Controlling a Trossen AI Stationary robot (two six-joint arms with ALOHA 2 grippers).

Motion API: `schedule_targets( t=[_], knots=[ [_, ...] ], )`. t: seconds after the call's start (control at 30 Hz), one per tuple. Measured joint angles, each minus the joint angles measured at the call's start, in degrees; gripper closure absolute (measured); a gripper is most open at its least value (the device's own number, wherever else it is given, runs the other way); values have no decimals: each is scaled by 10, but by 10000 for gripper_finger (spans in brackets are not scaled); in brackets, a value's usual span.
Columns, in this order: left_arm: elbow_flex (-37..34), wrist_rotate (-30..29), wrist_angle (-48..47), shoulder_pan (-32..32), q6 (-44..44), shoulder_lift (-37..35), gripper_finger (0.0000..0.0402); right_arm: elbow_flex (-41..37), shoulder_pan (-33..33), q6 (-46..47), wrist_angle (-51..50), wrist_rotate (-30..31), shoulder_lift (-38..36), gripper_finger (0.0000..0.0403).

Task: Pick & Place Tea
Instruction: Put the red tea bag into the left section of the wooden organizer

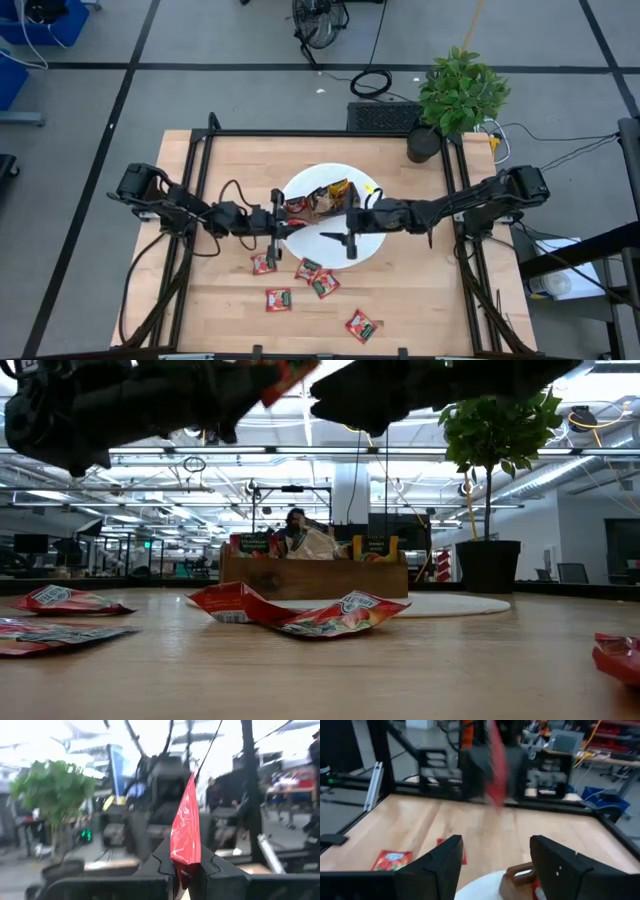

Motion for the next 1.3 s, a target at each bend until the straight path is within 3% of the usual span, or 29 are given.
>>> schedule_targets(
  t=[0.2,0.33,0.8,0.93,1.07,1.17,1.3],
  knots=[
    [23,24,-1,14,3,0,383,-42,-2,-29,164,-3,0,222],
    [39,45,-25,24,-1,1,383,-49,-9,-33,197,-30,0,252],
    [93,65,-102,33,-5,1,383,-49,-17,-30,211,-64,0,301],
    [93,65,-106,32,-3,1,381,-49,-17,-43,197,-62,0,331],
    [93,69,-113,31,-3,0,383,-49,-16,-70,194,-60,0,386],
    [93,68,-116,31,-19,0,383,-49,-15,-87,191,-48,-1,398],
    [93,62,-128,29,-57,1,346,-48,-15,-101,117,-29,-31,401]
  ],
)
